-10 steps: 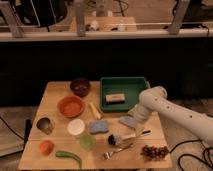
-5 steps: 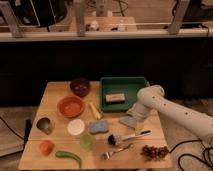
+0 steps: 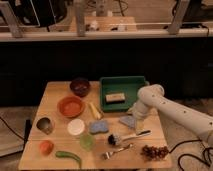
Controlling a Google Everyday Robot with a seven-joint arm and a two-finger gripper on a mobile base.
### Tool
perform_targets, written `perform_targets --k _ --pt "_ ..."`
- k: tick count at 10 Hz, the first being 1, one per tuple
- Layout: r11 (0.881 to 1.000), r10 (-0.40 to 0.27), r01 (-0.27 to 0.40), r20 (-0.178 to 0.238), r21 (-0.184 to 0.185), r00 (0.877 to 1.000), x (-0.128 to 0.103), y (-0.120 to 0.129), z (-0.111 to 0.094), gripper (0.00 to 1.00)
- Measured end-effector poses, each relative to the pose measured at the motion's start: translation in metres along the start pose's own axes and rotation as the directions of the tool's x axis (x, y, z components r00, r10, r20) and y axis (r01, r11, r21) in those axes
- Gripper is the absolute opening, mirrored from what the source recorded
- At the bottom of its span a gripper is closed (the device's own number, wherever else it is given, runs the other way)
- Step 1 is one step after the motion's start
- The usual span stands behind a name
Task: Wipe red bowl with towel
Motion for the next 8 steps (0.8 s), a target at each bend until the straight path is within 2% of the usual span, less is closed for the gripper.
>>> perform_targets --k 2,3,8 --pt "1.0 0.0 0.0 0.005 0.001 1.0 0.0018 -0.0024 0.0012 0.68" --pt "1.0 0.0 0.0 0.01 0.0 1.0 0.0025 -0.003 0.0024 0.55" --pt "1.0 0.005 -0.005 0.016 0.0 1.0 0.0059 -0.0005 0.001 0.06"
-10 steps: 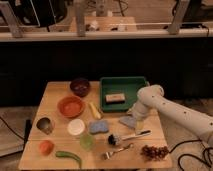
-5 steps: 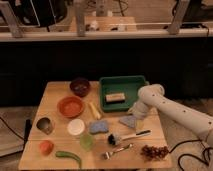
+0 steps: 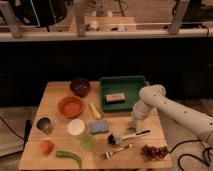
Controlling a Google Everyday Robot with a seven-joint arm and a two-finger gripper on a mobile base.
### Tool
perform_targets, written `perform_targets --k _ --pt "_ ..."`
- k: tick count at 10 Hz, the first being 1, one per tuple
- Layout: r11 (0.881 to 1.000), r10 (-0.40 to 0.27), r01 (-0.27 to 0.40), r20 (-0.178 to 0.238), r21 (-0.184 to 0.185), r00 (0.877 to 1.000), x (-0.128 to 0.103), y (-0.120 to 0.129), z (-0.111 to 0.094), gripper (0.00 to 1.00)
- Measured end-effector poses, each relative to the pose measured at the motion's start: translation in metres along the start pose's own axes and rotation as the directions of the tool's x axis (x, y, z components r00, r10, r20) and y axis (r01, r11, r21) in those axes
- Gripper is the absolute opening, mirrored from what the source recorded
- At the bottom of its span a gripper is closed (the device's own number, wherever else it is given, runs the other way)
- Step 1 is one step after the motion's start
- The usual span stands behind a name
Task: Wipe red bowl with towel
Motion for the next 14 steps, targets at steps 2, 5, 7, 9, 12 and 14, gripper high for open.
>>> perform_targets --k 2,5,7,9,12,14 --pt "1.0 -0.004 0.004 -0.005 0.002 1.0 0.001 -0.001 -0.003 0.0" --pt "1.0 -0.024 0.024 -0.01 -0.011 1.0 -0.007 0.006 -0.009 0.0" --pt "0.999 -0.049 0.049 -0.017 -0.004 0.999 -0.017 0.009 -0.022 0.0" --pt "0.998 -0.064 0.064 -0.023 0.007 0.998 -0.023 0.013 -0.034 0.0" --pt "0.998 -0.057 0.058 -0.024 0.032 0.998 -0.029 0.015 -0.045 0.0" --pt "0.997 -0.056 0.057 -0.025 0.052 0.998 -0.031 0.019 -0.054 0.0"
